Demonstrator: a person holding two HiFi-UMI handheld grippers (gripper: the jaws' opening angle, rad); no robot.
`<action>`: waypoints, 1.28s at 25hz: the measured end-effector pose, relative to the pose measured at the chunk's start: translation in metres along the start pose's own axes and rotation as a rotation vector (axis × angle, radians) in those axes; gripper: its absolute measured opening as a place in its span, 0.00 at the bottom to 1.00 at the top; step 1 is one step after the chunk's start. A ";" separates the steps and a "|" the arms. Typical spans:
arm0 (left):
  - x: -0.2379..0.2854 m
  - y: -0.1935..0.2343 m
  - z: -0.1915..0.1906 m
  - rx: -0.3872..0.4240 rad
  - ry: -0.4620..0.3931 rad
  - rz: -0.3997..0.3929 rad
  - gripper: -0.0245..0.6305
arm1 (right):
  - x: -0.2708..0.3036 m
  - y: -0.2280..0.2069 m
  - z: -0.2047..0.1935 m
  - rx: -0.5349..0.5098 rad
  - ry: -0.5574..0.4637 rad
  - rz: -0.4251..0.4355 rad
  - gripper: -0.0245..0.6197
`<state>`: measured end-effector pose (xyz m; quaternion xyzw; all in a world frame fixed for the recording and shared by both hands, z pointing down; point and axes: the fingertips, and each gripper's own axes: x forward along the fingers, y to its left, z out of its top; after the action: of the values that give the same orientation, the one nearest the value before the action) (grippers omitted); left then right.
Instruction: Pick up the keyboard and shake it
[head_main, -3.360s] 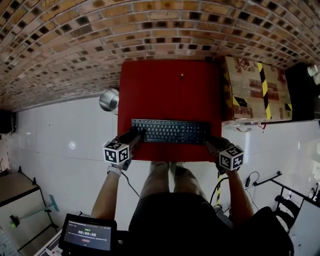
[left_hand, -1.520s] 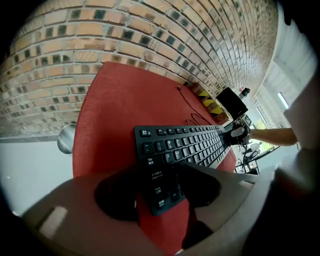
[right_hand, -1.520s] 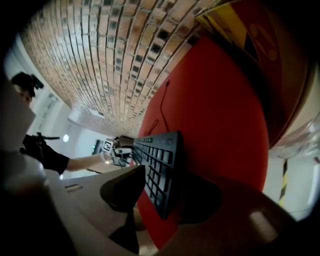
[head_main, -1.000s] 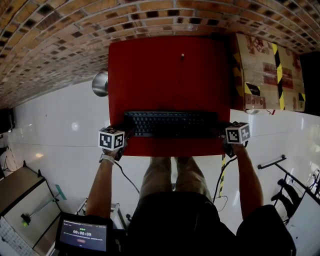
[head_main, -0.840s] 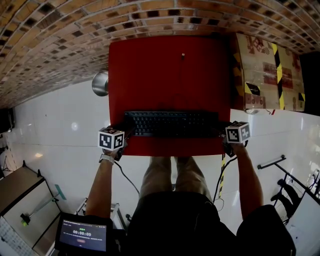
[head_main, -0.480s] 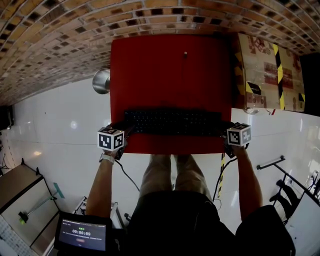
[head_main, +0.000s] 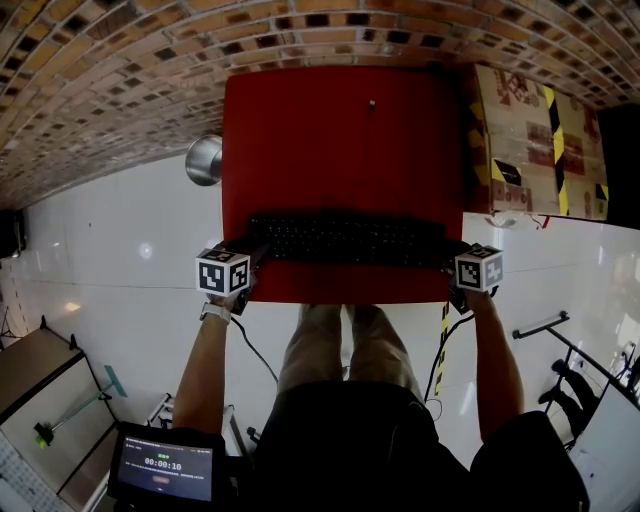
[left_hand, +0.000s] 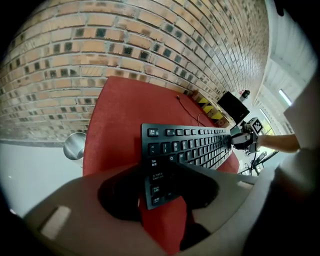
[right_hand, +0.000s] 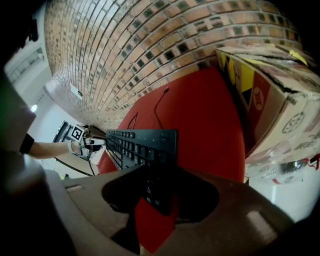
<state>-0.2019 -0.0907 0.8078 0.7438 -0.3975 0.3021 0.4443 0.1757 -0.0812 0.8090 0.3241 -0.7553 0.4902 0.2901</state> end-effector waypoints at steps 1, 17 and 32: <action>0.000 0.001 0.000 -0.020 -0.007 -0.012 0.36 | 0.001 0.000 0.000 0.005 -0.003 0.003 0.28; -0.012 0.000 0.007 -0.032 -0.067 -0.052 0.31 | -0.006 0.004 0.016 -0.048 -0.071 0.015 0.28; -0.141 -0.054 0.147 0.201 -0.526 -0.013 0.31 | -0.139 0.093 0.146 -0.388 -0.487 -0.081 0.28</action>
<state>-0.2118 -0.1617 0.6099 0.8396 -0.4624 0.1337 0.2517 0.1726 -0.1599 0.6012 0.4005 -0.8685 0.2327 0.1764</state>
